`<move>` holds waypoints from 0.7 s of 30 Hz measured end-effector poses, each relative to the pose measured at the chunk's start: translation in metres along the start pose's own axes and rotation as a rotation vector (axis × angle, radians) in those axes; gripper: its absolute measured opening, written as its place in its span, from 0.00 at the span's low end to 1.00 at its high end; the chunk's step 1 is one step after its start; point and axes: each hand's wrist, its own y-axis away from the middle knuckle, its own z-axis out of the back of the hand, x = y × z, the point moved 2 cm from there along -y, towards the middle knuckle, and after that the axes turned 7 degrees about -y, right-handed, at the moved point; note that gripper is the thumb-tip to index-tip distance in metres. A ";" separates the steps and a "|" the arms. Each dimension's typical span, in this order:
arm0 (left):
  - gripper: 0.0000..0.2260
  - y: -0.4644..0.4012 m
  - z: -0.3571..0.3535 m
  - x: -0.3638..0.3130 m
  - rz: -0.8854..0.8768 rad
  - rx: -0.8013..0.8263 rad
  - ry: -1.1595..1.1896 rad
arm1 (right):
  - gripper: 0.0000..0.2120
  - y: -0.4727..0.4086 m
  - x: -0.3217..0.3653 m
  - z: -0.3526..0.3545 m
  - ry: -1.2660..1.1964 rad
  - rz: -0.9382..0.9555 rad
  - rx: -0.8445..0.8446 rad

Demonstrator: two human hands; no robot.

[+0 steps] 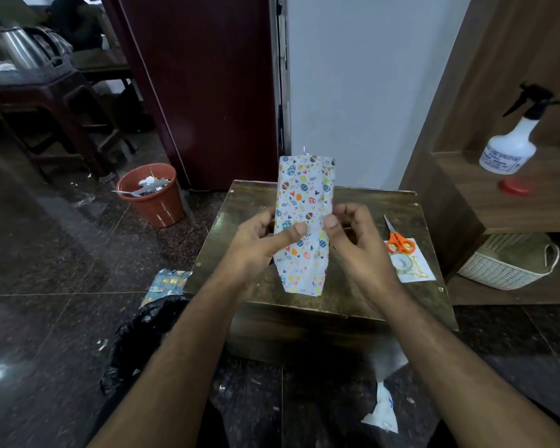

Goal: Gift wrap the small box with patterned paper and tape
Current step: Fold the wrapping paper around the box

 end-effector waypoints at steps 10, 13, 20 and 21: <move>0.33 -0.003 0.002 0.004 -0.164 0.008 -0.105 | 0.27 0.003 0.010 0.006 0.064 0.092 0.087; 0.34 -0.004 0.004 0.003 -0.215 -0.009 -0.137 | 0.26 0.004 0.013 0.005 0.065 0.119 0.094; 0.34 -0.004 0.004 0.004 -0.226 -0.026 -0.130 | 0.28 0.005 0.013 0.005 0.103 0.177 0.089; 0.34 -0.005 0.004 0.005 -0.216 -0.025 -0.133 | 0.30 0.005 0.013 0.005 0.114 0.182 0.088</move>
